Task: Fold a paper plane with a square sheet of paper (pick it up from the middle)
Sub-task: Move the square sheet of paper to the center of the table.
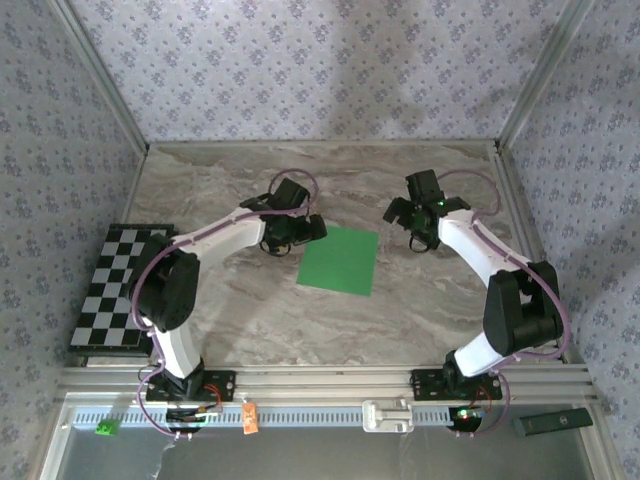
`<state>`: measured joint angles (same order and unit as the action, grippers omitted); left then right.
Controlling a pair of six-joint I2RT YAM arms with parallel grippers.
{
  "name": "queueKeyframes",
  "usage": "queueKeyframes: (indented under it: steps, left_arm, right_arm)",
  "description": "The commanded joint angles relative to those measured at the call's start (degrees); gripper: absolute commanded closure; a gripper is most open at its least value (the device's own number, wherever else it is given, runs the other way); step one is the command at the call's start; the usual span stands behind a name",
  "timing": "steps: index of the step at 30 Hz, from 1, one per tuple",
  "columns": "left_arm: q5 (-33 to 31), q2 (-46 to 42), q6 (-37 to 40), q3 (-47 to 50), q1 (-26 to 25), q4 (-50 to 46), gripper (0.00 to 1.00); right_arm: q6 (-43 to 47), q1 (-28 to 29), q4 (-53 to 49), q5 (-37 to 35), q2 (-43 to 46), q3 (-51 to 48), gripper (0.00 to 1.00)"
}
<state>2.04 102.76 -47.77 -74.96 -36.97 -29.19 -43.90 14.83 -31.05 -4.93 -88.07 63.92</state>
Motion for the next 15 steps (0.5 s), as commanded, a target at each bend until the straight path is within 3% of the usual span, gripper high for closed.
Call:
queueKeyframes:
  steps: [1, 9, 15]
  left_arm:
    - [0.67, 2.32, -1.21, -3.32, -2.02, -2.6, 0.03]
    - [11.12, 5.28, -4.26, -3.7, -4.45, 4.06, 0.11]
    - [13.69, 7.93, -4.87, -4.44, -5.62, 3.76, 0.15]
  right_arm:
    - [2.44, -1.75, 0.99, 3.18, 0.99, -0.89, 0.0]
    - [6.45, -5.83, 2.52, 7.38, 1.23, -2.25, 0.0]
    - [7.42, -8.56, 3.33, 9.03, 2.01, -3.42, 0.0]
